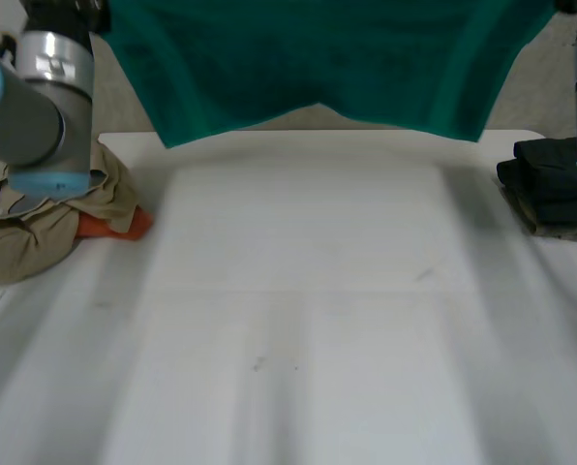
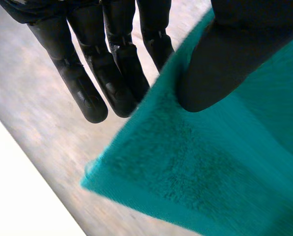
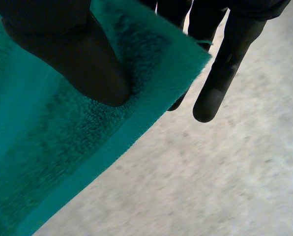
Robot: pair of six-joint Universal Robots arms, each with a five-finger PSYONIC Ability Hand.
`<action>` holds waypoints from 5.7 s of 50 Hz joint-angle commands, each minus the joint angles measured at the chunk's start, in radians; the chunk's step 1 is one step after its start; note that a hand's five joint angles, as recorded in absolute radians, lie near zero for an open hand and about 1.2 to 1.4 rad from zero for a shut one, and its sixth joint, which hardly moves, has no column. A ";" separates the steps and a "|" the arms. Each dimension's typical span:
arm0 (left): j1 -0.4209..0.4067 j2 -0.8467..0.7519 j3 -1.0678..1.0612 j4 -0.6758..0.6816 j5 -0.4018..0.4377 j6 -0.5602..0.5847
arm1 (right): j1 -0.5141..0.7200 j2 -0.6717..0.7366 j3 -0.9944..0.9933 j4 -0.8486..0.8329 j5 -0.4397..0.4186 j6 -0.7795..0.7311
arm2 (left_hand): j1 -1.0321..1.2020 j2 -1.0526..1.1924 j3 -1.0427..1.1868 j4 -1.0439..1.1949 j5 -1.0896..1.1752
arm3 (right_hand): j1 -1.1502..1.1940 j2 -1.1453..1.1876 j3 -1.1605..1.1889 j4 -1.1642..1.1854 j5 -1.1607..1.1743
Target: Fold the laundry.
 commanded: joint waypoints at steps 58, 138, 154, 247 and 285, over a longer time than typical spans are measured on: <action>-0.039 -0.282 -0.100 -0.420 0.046 0.319 | -0.025 0.290 0.095 0.446 -0.011 -0.360 | 0.232 0.198 0.202 0.193 0.223 | 0.255 0.214 0.204 0.197 0.200; -0.110 0.238 -0.655 -0.300 0.003 0.011 | -0.194 -0.032 0.423 0.406 -0.136 -0.544 | -0.989 -1.024 -1.020 -1.028 -0.998 | 0.255 0.214 0.204 0.197 0.200; -0.109 0.290 -0.708 -0.299 0.003 -0.017 | 0.479 0.131 0.414 0.158 -0.419 -0.506 | -0.989 -1.024 -1.020 -1.028 -0.998 | 0.255 0.214 0.204 0.197 0.200; -0.457 -0.024 -0.313 -0.555 -0.233 -0.463 | 0.364 0.106 0.239 0.670 -0.117 0.271 | -0.933 -0.967 -0.963 -0.972 -0.942 | -0.967 -1.008 -1.017 -1.024 -1.022; -0.351 0.074 -0.215 -0.649 0.050 -0.316 | 0.404 -0.047 0.620 0.405 -0.100 -0.059 | -0.962 -0.996 -0.992 -1.001 -0.971 | -0.967 -1.008 -1.017 -1.024 -1.022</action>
